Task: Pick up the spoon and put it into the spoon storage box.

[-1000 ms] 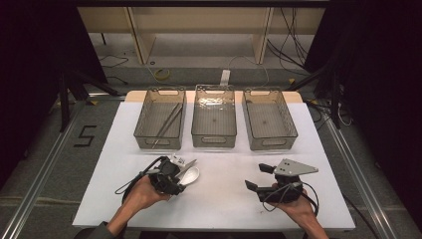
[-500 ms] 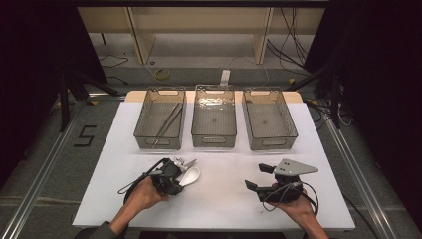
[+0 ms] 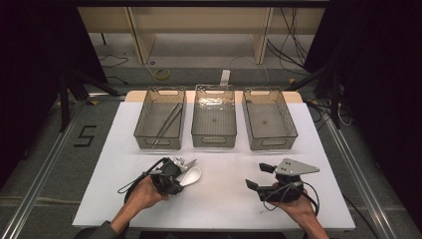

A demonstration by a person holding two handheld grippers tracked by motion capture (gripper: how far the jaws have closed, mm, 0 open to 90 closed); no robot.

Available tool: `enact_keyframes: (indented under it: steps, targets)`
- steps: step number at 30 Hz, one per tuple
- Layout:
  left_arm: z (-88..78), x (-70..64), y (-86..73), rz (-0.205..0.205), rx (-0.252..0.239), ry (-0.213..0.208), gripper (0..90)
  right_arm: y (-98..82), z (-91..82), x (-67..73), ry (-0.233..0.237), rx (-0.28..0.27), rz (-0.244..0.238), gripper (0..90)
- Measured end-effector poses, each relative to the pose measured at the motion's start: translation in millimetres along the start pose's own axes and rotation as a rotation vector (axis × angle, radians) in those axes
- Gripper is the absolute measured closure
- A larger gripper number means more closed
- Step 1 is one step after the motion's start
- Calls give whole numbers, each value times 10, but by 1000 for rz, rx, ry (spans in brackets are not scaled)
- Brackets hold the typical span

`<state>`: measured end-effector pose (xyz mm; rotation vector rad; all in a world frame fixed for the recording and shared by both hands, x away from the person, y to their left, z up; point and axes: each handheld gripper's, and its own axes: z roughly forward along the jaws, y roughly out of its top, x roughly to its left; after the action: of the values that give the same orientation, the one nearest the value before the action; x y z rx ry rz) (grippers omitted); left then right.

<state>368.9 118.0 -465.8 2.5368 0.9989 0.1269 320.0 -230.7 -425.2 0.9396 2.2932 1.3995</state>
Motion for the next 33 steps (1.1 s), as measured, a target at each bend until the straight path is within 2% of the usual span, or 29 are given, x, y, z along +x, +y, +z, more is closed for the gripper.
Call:
enact_keyframes:
  steps: [10,13,22,25,30,33]
  targets:
    - [-84,-33,38,15,-45,-19,748,-2,-11,-9,-4,-4,4,265]
    - [-124,-46,56,18,-73,-27,748,-4,-11,-13,-4,-5,6,265]
    - [-332,22,162,-21,-188,-80,748,-4,-30,-26,2,-20,22,265]
    - [-395,65,227,-25,-220,-62,748,-4,-30,-34,3,-29,34,265]
    - [-490,168,405,-37,-278,-65,748,-5,-32,-36,4,-38,37,264]
    - [-539,227,515,-45,-306,-52,748,-6,-42,-39,0,-42,39,264]
